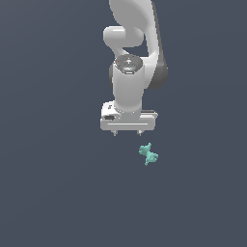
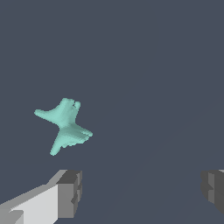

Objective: Pick up the object and move it to a goal position.

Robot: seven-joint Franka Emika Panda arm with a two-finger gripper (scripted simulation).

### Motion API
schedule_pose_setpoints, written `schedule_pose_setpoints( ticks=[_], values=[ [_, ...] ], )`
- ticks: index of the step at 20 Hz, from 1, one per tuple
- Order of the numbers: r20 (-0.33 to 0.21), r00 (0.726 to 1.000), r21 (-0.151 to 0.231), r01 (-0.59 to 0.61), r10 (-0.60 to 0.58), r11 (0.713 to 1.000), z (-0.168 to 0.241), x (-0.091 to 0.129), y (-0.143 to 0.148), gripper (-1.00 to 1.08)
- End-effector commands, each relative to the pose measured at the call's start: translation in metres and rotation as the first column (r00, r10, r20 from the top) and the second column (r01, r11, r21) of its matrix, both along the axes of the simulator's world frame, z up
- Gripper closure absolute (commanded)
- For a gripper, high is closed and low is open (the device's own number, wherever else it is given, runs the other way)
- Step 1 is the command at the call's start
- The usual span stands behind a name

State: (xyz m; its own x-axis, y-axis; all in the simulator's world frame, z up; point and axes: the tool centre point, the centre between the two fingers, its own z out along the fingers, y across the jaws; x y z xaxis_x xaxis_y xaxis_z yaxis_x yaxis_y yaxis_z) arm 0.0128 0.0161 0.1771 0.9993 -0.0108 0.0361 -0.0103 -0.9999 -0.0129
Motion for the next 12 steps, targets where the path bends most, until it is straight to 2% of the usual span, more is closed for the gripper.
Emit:
schedule_pose_setpoints(
  ticks=[1,12],
  values=[
    [0.000,1.000,0.000,0.000,0.000,1.000,0.000,0.000,0.000,-0.92],
    [-0.031,0.999,-0.023,-0.040,0.039,0.999,-0.015,-0.006,-0.006,-0.92]
  ],
)
